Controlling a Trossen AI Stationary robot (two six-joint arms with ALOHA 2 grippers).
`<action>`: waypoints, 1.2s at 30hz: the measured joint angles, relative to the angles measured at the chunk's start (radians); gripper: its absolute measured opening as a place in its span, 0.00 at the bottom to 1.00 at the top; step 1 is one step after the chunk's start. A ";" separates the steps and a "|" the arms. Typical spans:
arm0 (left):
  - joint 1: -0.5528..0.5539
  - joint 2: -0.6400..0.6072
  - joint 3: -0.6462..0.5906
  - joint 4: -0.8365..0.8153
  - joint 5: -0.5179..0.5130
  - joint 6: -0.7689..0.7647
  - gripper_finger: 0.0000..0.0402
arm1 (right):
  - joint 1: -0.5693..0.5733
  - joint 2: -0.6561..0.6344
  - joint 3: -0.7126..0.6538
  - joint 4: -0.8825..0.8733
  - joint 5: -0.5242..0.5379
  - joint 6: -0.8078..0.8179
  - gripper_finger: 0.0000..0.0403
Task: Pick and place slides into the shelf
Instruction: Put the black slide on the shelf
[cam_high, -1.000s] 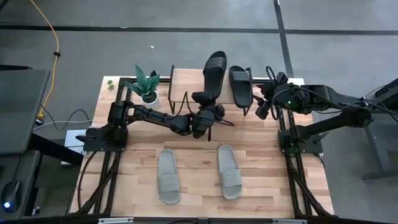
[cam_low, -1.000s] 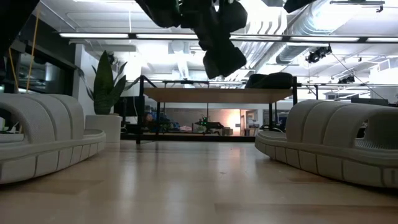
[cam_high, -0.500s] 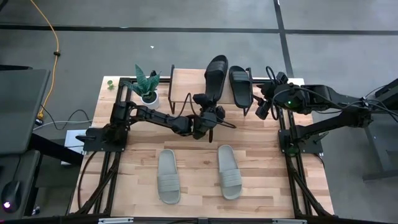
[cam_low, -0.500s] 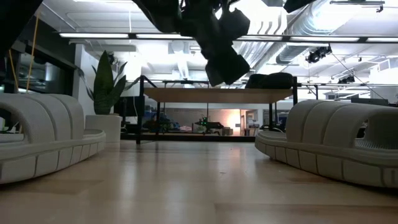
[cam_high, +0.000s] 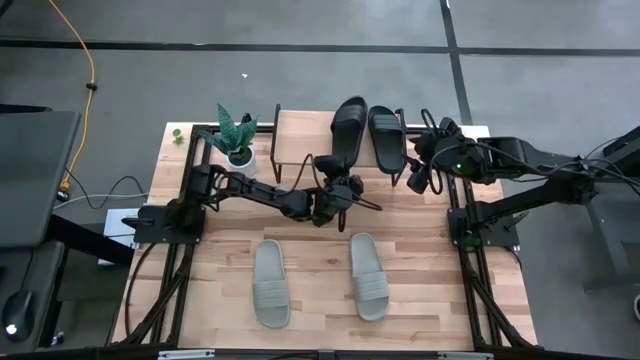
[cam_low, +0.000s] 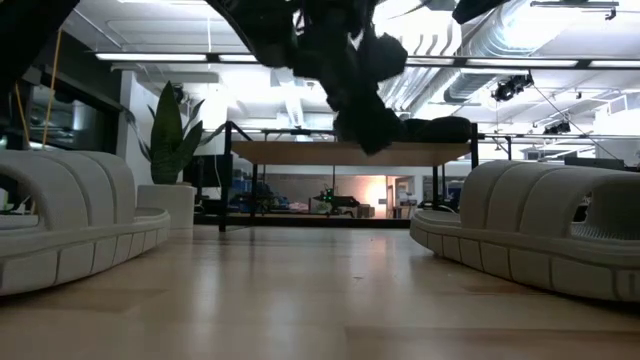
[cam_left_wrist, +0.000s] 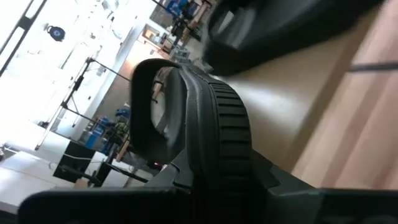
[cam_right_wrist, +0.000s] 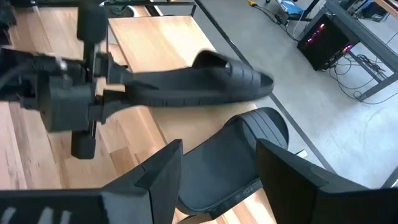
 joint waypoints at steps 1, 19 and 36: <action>0.000 0.010 0.011 0.000 0.003 0.006 0.13 | 0.000 0.002 0.000 0.000 0.000 0.000 0.48; 0.000 0.120 0.208 -0.265 -0.115 -0.029 0.13 | 0.000 0.003 0.000 -0.081 -0.021 0.037 0.48; -0.002 0.118 0.208 -0.245 -0.045 -0.058 0.13 | 0.000 0.003 0.000 -0.061 -0.017 0.034 0.48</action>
